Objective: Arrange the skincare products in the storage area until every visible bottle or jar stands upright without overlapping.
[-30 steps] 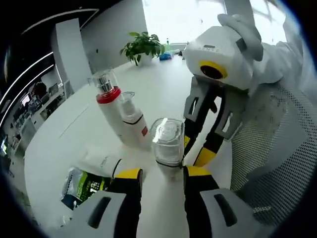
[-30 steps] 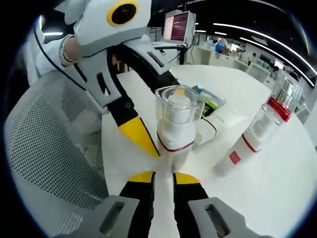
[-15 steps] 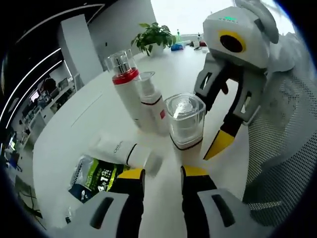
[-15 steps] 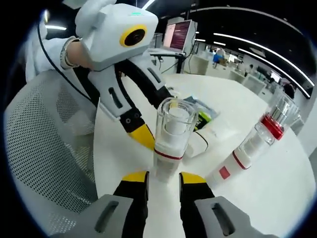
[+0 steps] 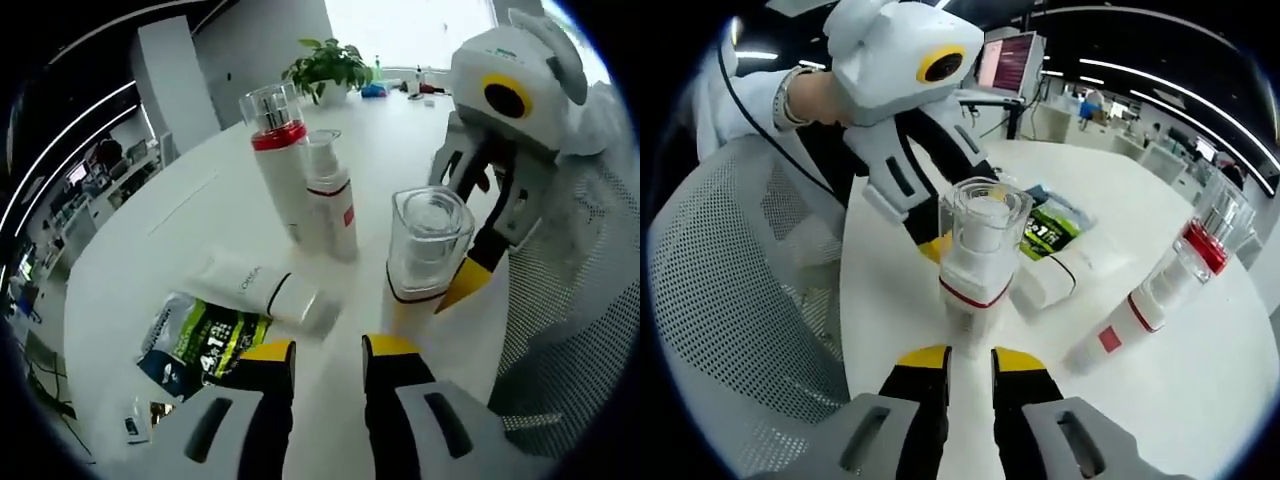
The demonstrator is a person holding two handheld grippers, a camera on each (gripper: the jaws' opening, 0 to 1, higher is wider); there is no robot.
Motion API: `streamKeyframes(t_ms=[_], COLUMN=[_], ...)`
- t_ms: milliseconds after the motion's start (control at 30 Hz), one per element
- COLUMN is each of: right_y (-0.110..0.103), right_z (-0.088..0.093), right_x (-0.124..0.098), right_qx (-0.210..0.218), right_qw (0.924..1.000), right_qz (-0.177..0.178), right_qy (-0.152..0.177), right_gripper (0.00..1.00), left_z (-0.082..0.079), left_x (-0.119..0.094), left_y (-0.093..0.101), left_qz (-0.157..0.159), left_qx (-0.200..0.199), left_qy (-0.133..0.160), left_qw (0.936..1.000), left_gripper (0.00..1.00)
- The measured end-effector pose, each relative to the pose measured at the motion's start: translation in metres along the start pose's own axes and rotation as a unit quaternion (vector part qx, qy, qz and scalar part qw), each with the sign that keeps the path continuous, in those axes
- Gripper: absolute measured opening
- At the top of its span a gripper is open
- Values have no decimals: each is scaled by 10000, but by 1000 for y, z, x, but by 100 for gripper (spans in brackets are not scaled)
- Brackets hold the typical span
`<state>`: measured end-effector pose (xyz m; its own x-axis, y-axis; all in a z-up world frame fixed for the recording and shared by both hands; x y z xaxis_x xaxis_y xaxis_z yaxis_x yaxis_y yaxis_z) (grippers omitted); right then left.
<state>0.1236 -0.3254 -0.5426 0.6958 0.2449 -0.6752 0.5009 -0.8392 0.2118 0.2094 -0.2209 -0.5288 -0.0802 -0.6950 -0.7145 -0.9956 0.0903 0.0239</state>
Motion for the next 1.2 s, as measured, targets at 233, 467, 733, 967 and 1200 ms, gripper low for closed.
streamKeyframes(t_ms=[233, 467, 733, 967, 1200], right_y=[-2, -4, -10, -15, 3], right_z=[-3, -5, -8, -9, -5], right_x=[1, 0, 1, 2, 0], right_qx=[47, 64, -4, -9, 97], right_qw=[10000, 9999, 9995, 9989, 9997], right_qz=[-20, -64, -251, -417, 123], right_qy=[78, 120, 196, 226, 196], right_gripper=[5, 4, 1, 1, 7], left_z=[-5, -5, -4, -5, 4], left_x=[6, 4, 5, 9, 3], left_y=[28, 17, 7, -4, 12], left_qz=[544, 260, -38, -183, 159], left_qx=[89, 132, 212, 114, -15], left_qy=[-92, -115, -121, -11, -181], left_qw=[9984, 9995, 9997, 9998, 9997], left_gripper=[19, 17, 16, 19, 17])
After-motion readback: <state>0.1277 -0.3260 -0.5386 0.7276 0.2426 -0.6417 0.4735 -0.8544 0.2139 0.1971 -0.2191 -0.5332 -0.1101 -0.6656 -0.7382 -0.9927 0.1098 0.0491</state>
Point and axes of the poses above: the point that each gripper's makers call its tool centre point, and the gripper's own axes: x roughly forward along the fingers, y roughly to its right, z roughly out of its underside, the point moved 7 cm from there along -x, roughly backward along the fingers, and after that the axes turned 11 degrees about z, right-handed, at the moved point
